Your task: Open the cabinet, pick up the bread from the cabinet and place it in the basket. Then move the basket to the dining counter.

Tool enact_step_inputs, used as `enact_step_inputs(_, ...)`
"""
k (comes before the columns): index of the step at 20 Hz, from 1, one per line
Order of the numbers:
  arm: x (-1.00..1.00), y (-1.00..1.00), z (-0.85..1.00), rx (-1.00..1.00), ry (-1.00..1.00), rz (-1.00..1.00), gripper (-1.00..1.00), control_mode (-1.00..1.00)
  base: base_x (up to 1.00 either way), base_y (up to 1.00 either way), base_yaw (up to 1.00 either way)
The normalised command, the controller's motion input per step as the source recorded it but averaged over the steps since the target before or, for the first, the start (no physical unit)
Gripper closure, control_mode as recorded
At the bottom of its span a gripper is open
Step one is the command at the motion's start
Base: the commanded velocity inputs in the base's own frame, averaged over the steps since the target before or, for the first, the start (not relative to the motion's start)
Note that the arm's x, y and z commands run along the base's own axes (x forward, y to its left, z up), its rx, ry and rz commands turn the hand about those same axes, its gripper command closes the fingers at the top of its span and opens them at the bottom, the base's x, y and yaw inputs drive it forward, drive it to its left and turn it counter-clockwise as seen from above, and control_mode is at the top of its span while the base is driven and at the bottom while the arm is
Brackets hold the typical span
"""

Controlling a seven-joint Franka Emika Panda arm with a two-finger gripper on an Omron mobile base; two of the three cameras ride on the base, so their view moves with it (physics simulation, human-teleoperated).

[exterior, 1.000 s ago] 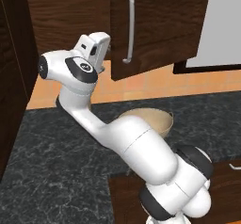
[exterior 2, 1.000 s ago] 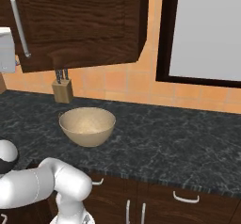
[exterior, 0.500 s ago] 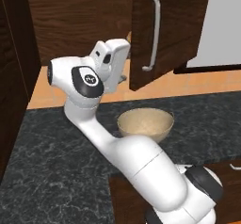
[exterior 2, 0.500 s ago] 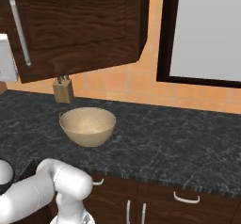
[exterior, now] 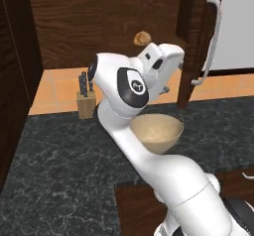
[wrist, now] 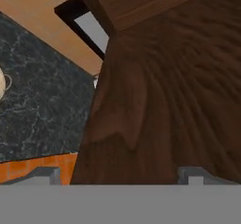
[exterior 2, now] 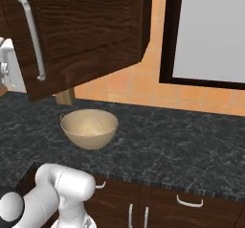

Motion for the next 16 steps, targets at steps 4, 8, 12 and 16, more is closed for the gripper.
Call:
enact_step_inputs(4, -0.02, -1.0, -0.15, 0.16, 0.0, 0.0, -1.0, -1.0, 0.0, 0.0, 0.0)
enact_step_inputs(8, -0.01, -1.0, -0.02, 0.19, -0.01, -0.12, -1.0, -1.0, 0.0, 0.0, 0.0)
enact_step_inputs(12, -0.06, -0.87, -0.02, 0.12, 0.0, -0.52, -1.0, -1.0, 0.0, 0.0, 0.0)
enact_step_inputs(16, 0.0, -0.82, -0.26, 0.06, 0.0, -0.29, -1.0, -1.0, 0.0, 0.0, 0.0)
